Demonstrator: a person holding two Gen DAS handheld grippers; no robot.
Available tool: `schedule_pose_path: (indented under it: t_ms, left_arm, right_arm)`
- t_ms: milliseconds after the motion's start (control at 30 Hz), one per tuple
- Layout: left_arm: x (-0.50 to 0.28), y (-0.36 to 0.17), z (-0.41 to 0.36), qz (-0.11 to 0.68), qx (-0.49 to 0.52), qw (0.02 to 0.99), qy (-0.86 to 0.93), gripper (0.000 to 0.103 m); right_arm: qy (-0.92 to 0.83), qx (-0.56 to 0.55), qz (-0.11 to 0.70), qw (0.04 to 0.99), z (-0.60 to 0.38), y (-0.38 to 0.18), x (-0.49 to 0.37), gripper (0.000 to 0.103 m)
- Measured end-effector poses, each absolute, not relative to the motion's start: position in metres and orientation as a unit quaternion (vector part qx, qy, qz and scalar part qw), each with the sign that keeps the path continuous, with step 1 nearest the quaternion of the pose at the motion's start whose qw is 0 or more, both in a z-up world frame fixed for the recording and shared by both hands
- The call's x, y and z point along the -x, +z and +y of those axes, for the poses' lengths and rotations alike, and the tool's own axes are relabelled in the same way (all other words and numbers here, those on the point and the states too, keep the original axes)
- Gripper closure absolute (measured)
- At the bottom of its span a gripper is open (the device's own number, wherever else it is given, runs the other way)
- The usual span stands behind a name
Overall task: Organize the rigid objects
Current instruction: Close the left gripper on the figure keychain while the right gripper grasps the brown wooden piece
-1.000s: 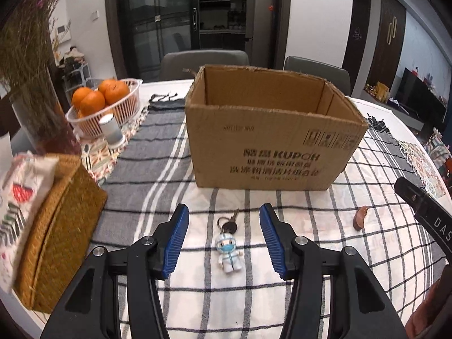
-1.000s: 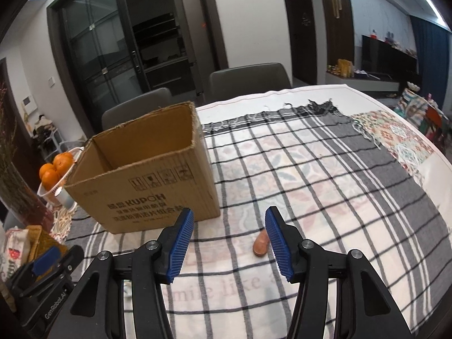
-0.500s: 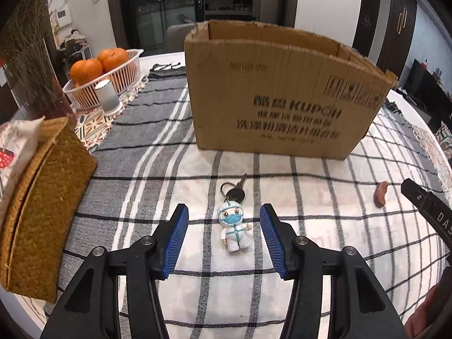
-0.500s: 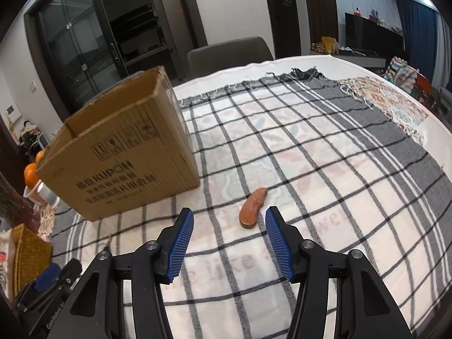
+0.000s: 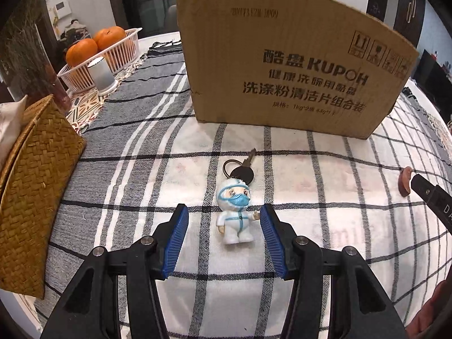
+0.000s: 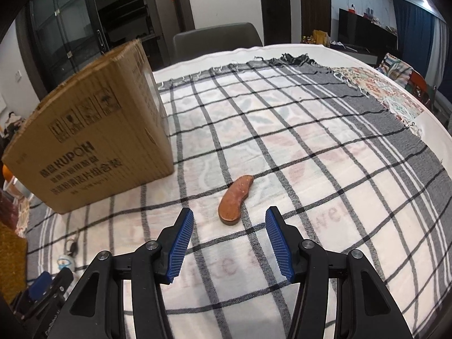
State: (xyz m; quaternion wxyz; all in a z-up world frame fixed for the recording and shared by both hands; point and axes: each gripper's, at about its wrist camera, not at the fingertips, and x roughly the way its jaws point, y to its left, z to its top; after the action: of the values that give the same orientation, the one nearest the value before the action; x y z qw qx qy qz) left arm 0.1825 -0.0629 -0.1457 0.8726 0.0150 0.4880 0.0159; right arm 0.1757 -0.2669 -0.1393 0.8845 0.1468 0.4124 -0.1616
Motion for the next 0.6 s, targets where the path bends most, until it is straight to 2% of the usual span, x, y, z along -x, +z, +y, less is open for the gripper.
schedule_pose_path:
  t_ms: [600]
  left_arm:
    - [-0.190,-0.159,-0.057,0.487,-0.006,0.873,0.003,0.052]
  right_arm:
    - [-0.167,-0.136,0.427,0.878,-0.264,-0.158,-0.195,0.049]
